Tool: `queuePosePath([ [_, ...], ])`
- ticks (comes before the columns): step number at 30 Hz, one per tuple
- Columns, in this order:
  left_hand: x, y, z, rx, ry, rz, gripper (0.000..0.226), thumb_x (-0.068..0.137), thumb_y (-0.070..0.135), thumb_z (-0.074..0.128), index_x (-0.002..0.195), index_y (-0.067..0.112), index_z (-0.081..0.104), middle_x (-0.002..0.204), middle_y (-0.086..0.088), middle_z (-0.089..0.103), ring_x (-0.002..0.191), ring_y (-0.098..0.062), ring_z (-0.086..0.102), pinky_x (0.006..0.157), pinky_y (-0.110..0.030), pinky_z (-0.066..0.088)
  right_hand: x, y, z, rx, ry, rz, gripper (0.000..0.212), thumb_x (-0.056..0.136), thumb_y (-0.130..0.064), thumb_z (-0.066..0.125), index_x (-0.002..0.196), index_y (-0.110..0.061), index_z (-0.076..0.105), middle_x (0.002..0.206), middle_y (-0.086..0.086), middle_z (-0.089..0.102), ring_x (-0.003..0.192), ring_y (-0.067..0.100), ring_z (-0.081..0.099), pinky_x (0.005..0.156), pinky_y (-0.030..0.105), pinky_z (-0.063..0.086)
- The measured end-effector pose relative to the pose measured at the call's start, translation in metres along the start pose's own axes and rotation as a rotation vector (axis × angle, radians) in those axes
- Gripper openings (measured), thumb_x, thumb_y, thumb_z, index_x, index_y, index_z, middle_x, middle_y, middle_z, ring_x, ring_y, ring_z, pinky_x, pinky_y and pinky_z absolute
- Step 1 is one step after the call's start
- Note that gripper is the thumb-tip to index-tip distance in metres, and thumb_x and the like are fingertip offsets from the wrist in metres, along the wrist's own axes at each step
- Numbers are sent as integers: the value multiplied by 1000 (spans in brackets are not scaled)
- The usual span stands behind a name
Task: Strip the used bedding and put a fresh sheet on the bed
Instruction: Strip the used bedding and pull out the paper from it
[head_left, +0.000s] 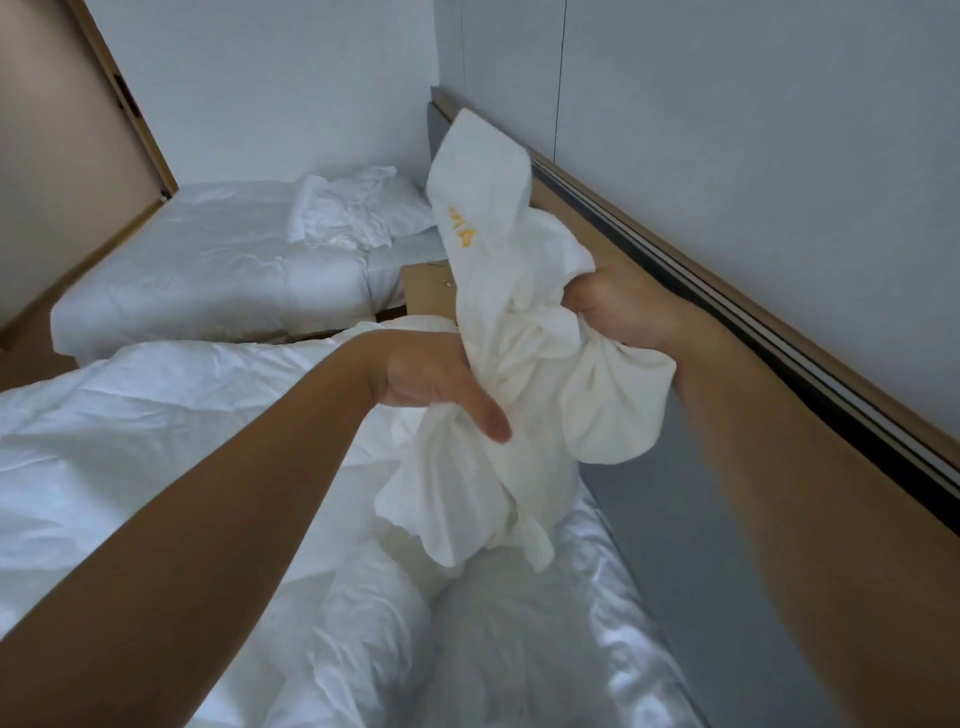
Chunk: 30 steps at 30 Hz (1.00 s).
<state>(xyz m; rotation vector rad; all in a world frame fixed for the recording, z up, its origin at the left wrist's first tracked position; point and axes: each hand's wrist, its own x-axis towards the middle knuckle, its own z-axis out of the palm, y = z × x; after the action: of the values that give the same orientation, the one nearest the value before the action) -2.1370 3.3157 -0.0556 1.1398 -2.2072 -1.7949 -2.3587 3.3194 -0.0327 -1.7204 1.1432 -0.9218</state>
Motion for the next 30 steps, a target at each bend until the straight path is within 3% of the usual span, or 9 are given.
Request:
queuePosePath([
  [5,-2,-3,2,51,11,-86,46,70,14,76,114,24,68,112,14,75,107,-7,69,87,-17,53,17,1,-21,41,120,6,8,49,-30,65,53,-23,67,61,-10,60,64,12,56,71,33,42],
  [9,-7,5,-10,-97,267,-72,72,47,15,72,116,-6,65,111,-13,66,109,-33,62,113,-49,42,13,11,-30,26,104,69,15,53,-36,61,58,-42,74,60,-20,67,56,-1,63,55,14,46],
  [13,-14,18,-20,-221,411,57,62,56,7,54,117,-3,61,107,-19,60,98,-35,58,91,-44,47,8,16,-31,126,-150,176,53,55,-42,79,106,-27,78,109,0,76,103,17,71,91,38,54],
  [15,-12,23,-20,-297,446,142,52,58,7,51,108,2,64,99,-12,65,88,-27,63,75,-32,54,3,18,-22,174,-306,254,67,62,-48,87,121,-25,67,119,1,73,112,15,68,97,36,53],
  [17,-8,24,-17,-330,473,187,48,58,7,50,104,4,65,95,-11,65,85,-24,64,69,-27,54,-4,18,-8,59,-452,257,73,51,-61,91,111,-37,58,106,-11,74,97,-3,70,78,17,56],
  [19,-3,23,-11,-310,502,208,48,56,8,49,101,2,65,96,-13,64,89,-28,61,72,-29,51,-12,22,9,-81,-561,291,77,46,-58,94,110,-37,56,102,-20,74,98,-1,69,78,18,57],
  [22,0,25,-9,-258,466,171,29,56,9,49,72,12,73,77,-5,66,78,-23,60,67,-29,46,-13,33,23,-8,-469,269,56,63,-37,89,112,-36,61,105,-22,73,101,3,70,83,23,58],
  [26,-1,20,-23,-166,242,54,44,67,9,55,106,2,74,106,-18,68,98,-32,64,88,-39,52,-12,40,16,356,-306,251,32,79,-16,79,108,-22,70,104,-5,77,97,13,73,75,27,59],
  [30,-2,12,-21,-3,-10,34,39,69,-4,70,98,20,79,104,-1,77,98,-18,73,80,-28,60,-6,39,8,361,-176,158,14,71,-16,78,73,-30,82,83,-11,77,77,4,74,66,23,56],
])
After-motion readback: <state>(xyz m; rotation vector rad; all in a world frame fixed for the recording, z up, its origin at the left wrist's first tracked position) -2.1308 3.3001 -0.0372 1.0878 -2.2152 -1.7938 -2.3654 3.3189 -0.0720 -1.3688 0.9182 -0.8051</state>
